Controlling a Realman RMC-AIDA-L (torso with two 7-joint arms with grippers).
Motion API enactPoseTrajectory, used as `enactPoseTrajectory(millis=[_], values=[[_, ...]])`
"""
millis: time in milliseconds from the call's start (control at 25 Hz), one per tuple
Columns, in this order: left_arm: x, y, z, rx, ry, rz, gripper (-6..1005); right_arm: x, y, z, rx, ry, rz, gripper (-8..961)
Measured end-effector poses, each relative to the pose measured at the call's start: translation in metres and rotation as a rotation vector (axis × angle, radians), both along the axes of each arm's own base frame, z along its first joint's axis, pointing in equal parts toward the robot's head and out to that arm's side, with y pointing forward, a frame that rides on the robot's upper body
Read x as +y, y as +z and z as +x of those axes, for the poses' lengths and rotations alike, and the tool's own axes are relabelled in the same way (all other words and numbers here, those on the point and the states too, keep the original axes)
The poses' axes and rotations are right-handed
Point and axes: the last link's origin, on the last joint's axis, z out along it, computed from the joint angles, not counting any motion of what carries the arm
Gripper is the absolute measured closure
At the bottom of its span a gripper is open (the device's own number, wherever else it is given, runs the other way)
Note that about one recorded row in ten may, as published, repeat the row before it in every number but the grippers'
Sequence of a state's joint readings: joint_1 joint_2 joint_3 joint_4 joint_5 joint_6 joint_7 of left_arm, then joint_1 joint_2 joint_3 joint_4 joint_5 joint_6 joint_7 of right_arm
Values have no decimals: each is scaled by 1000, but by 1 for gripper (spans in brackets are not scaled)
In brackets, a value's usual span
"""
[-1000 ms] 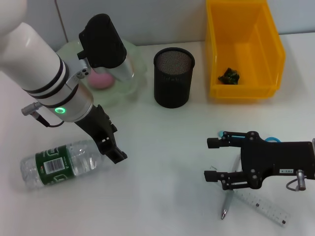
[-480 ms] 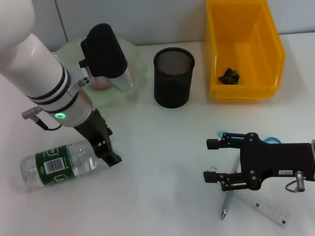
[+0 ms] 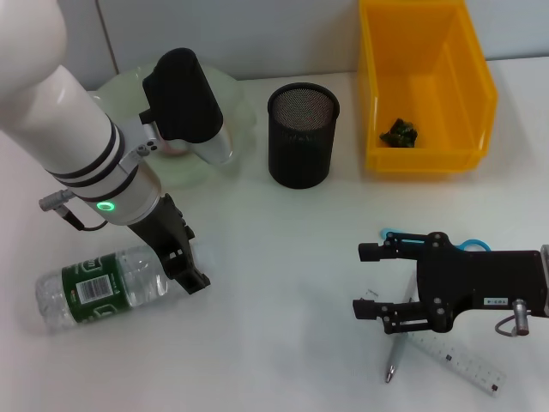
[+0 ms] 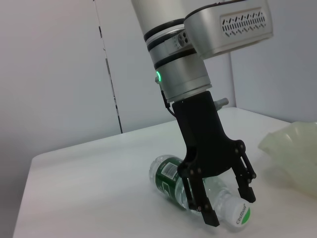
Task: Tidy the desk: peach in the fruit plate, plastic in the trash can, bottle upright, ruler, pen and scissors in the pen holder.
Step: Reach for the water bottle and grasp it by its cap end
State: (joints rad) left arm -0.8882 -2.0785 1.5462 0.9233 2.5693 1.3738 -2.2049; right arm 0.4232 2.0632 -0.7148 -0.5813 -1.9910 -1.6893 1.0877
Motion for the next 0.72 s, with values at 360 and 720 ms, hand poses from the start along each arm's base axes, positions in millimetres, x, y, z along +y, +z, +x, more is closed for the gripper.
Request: enactPoseTrajectory(millis=[360,720], values=[[1,-2,2,0,-20,0,241,0,0,0,0,0,0,166],[0,-6,0,16,-20,-17,274,0,0,0,2,-1,1,167]])
